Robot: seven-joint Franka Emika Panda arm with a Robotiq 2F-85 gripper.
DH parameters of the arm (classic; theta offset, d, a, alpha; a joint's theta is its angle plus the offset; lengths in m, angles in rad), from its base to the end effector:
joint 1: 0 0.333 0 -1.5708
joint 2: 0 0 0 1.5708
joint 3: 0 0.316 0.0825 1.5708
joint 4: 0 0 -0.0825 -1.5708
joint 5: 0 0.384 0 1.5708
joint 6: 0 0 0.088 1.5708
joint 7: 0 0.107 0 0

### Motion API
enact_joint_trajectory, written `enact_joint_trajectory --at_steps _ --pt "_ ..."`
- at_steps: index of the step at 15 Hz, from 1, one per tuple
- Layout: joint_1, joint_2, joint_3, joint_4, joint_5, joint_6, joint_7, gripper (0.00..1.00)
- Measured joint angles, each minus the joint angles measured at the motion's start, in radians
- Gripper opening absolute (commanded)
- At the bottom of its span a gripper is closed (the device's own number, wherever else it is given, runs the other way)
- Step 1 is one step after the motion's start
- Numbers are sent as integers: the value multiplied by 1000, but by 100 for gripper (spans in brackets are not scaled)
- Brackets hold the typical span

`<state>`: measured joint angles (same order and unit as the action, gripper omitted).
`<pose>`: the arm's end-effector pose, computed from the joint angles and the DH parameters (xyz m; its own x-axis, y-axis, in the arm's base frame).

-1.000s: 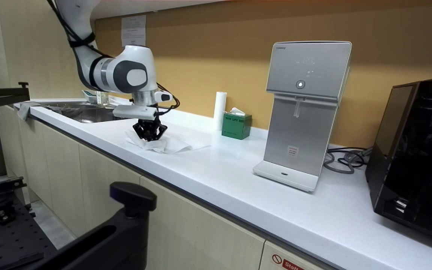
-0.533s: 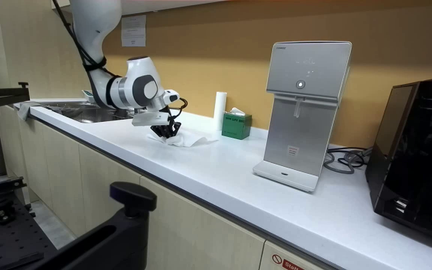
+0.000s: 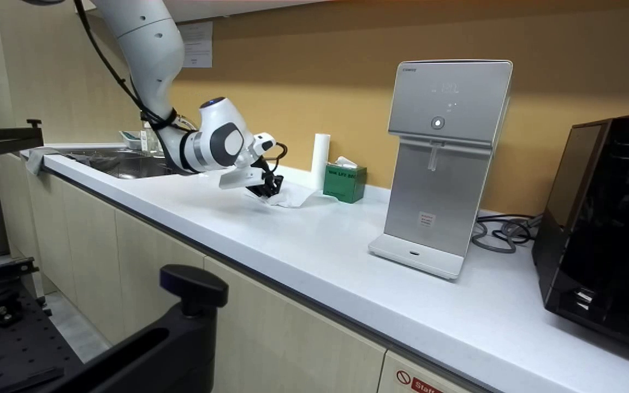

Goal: Wipe the counter with the tissue

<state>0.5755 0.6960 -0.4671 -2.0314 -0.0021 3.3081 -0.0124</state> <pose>0.6311 0.0924 0.2036 0.7495 0.3461 0.5643 0.2071 -0.9323 0.2966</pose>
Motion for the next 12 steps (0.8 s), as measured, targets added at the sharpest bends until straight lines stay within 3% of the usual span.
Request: enact_joint_trajectory --at_steps 7,12 --pt "26 190 -116 187 146 14 -1 2" --pt "-10 165 -135 188 124 -82 -11 2"
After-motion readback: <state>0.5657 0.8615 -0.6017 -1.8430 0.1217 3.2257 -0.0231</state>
